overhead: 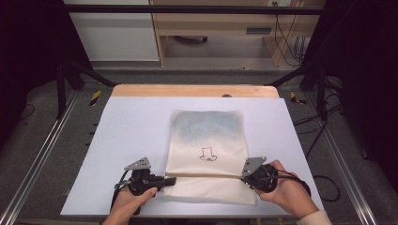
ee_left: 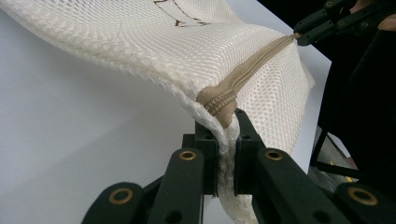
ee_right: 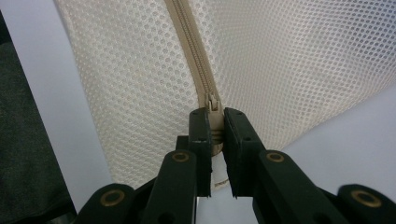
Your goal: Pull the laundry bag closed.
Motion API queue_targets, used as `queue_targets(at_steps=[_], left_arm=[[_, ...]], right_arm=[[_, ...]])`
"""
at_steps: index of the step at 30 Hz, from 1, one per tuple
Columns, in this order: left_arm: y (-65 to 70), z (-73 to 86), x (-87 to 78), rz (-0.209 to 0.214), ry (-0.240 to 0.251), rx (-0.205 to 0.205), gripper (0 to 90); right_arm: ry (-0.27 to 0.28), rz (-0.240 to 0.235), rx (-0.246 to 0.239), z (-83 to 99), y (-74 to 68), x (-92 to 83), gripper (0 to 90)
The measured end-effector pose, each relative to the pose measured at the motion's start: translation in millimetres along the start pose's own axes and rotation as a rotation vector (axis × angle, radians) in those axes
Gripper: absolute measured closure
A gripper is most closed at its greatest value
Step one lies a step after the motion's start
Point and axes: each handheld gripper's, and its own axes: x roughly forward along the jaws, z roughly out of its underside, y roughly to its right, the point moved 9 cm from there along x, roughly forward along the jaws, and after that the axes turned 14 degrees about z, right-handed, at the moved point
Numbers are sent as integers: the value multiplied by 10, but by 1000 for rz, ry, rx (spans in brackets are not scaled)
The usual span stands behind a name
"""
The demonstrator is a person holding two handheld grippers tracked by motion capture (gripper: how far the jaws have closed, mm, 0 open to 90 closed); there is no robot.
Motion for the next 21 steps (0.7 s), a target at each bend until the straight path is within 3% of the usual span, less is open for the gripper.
queue_targets(at_steps=[21], left_arm=[[-4, -6, -11, -3, 1, 1, 838]], right_arm=[[-11, 1, 9, 98, 16, -11, 821]])
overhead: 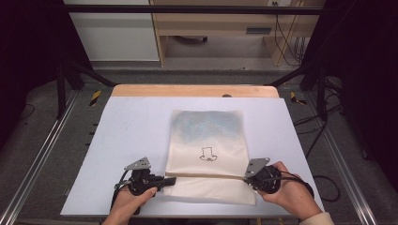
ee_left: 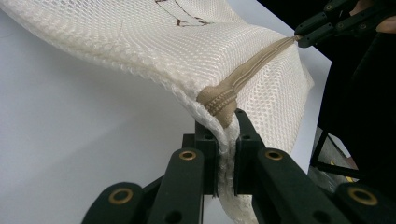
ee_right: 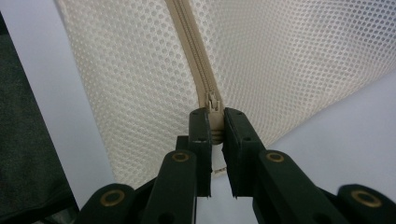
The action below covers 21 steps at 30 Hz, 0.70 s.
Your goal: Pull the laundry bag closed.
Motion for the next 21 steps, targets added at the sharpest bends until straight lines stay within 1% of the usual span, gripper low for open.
queue_targets(at_steps=[1, 4, 12, 14, 21], left_arm=[[2, 0, 2, 0, 0, 0, 837], [-2, -1, -3, -2, 1, 0, 837], [-4, -4, -8, -1, 2, 0, 837], [-4, -3, -8, -1, 2, 0, 837], [-2, -2, -5, -1, 1, 0, 837]], right_arm=[[3, 0, 9, 0, -4, -1, 822], [-4, 0, 3, 17, 2, -3, 821], [-4, 4, 18, 62, 18, -8, 821], [-8, 1, 12, 76, 25, -9, 821], [-7, 3, 18, 92, 29, -10, 821]])
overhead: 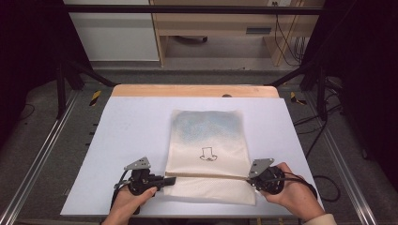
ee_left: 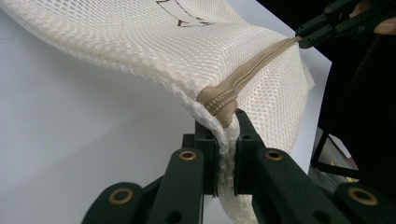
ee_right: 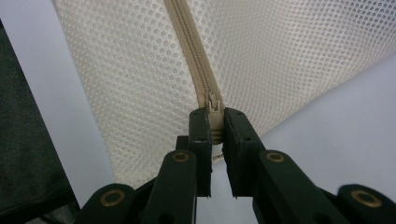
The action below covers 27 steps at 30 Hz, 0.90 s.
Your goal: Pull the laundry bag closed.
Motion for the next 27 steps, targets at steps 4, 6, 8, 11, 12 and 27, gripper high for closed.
queue_targets(at_steps=[4, 6, 8, 11, 12, 27], left_arm=[[0, -1, -3, 0, 0, 0, 837], [1, -1, -1, 0, 0, 1, 837], [0, -1, -1, -1, 0, 1, 837], [-3, -2, -4, 0, 0, 1, 837], [-3, -3, -6, -1, 0, 1, 837], [0, -6, -8, 0, 2, -2, 837]], right_arm=[[0, 1, -1, 0, 1, 3, 822], [-2, -1, -2, 2, 0, 4, 822], [0, -1, 1, 4, -1, 7, 822], [-6, 0, 3, 21, 0, 11, 821], [-7, -3, 2, 26, -1, 12, 822], [-12, 1, 9, 75, 1, 25, 822]])
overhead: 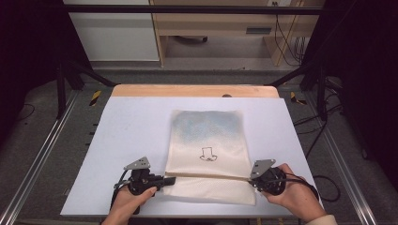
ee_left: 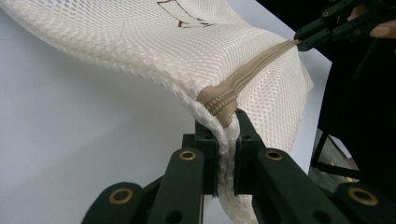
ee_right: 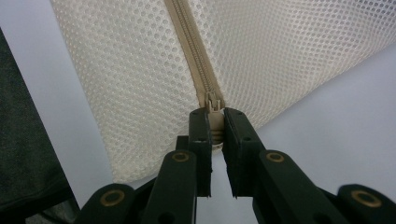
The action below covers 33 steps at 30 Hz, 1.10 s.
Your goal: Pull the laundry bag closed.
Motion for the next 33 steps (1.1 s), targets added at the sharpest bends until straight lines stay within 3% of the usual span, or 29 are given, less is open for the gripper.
queue_targets(at_steps=[33], left_arm=[[0, 6, 2, 2, -5, 3, 837]], right_arm=[[-12, 4, 6, 77, -4, 29, 821]])
